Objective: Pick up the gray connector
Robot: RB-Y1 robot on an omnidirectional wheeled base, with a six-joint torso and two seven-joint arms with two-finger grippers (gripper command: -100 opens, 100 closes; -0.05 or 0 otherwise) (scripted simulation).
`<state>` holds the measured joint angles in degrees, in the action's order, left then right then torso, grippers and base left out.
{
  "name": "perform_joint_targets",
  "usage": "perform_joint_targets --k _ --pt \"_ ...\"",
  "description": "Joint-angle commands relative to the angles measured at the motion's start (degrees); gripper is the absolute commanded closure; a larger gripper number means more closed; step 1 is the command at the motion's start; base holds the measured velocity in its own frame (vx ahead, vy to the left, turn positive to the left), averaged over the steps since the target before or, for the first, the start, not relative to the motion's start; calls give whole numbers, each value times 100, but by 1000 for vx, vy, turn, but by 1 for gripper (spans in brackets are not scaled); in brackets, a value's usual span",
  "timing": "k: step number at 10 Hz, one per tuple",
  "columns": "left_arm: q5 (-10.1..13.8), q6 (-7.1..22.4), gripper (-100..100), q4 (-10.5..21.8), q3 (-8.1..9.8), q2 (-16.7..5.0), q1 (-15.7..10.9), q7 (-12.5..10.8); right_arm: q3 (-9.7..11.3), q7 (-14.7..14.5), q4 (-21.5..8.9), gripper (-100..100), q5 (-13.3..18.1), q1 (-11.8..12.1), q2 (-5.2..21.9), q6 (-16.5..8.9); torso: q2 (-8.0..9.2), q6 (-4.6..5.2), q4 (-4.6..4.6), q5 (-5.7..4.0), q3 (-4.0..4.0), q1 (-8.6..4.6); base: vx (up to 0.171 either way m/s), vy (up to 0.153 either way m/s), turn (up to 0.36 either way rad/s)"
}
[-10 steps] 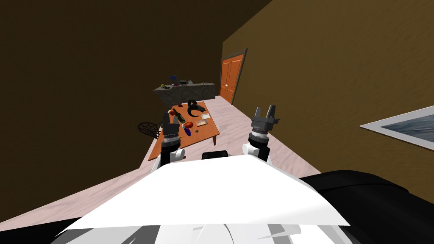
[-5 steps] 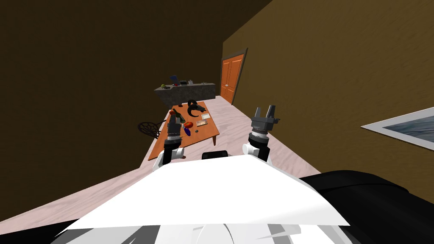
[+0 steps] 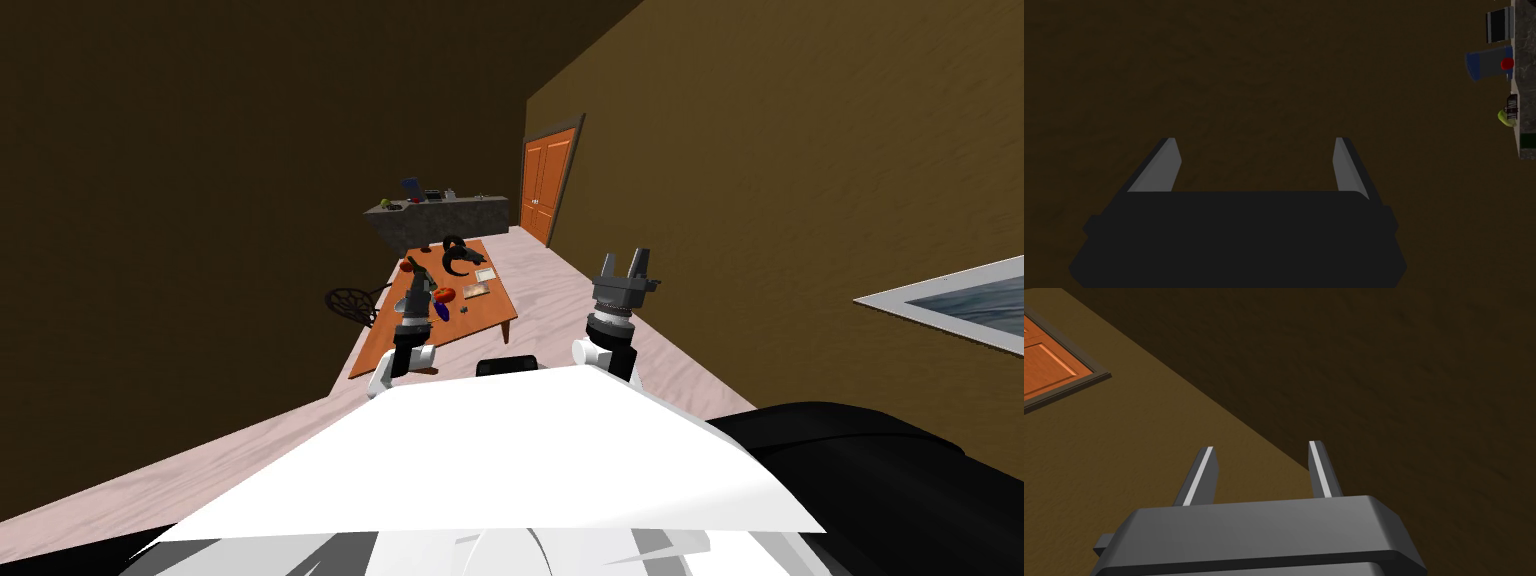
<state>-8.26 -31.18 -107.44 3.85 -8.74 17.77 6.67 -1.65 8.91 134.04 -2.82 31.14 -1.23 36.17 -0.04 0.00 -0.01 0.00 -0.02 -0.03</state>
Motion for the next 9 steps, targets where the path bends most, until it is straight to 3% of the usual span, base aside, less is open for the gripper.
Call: perform_joint_targets --k 1,5,9 --pt "-134 67 -100 286 110 -32 -171 53 0 0 0 0 0 0 0 0 0 0 0 0 0 0 7 -14 2" --pt "-322 170 -100 838 252 -39 -424 143 0 0 0 0 0 0 0 0 -1 0 0 -1 -1 -4 6 -16 -3" --pt "-582 352 -100 1627 503 -51 -812 284 0 0 0 0 0 0 0 0 -2 -1 -1 -1 -1 -3 7 -17 -14"
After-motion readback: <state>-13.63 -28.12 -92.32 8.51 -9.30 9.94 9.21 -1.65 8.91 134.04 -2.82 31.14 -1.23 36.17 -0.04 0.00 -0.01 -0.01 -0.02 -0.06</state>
